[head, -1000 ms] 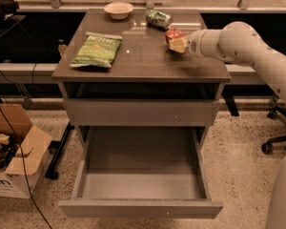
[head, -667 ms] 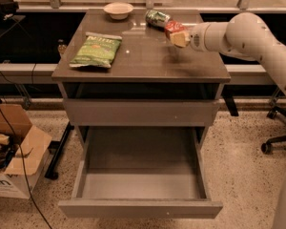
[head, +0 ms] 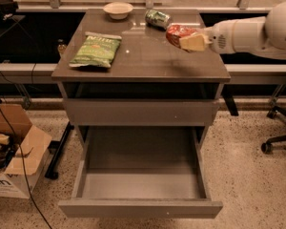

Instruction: Place coke can into middle drawer

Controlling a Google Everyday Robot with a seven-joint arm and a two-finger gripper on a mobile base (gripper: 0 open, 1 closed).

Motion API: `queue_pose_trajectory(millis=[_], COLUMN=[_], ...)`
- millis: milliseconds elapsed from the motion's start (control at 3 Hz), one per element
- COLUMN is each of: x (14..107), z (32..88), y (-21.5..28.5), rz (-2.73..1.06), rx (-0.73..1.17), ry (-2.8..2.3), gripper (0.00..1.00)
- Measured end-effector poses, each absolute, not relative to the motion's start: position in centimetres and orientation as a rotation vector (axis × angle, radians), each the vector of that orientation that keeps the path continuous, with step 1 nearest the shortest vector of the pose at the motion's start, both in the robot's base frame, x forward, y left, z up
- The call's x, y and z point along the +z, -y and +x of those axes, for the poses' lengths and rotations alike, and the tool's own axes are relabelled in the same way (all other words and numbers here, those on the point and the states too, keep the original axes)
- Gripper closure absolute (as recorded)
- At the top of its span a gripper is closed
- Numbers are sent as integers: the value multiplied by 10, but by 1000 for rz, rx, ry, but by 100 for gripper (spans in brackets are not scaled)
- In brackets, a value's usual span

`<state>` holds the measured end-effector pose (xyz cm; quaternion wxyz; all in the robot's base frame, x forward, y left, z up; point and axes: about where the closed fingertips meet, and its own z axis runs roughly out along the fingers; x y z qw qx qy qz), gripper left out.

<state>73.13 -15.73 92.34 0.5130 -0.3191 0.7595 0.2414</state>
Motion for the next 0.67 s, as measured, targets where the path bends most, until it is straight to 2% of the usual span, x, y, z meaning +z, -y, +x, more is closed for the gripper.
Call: queue_pose_trajectory(millis=[667], x=[914], z=[593], y=[187], rz=[-923], rx=[685], ry=[-1858], gripper=[100])
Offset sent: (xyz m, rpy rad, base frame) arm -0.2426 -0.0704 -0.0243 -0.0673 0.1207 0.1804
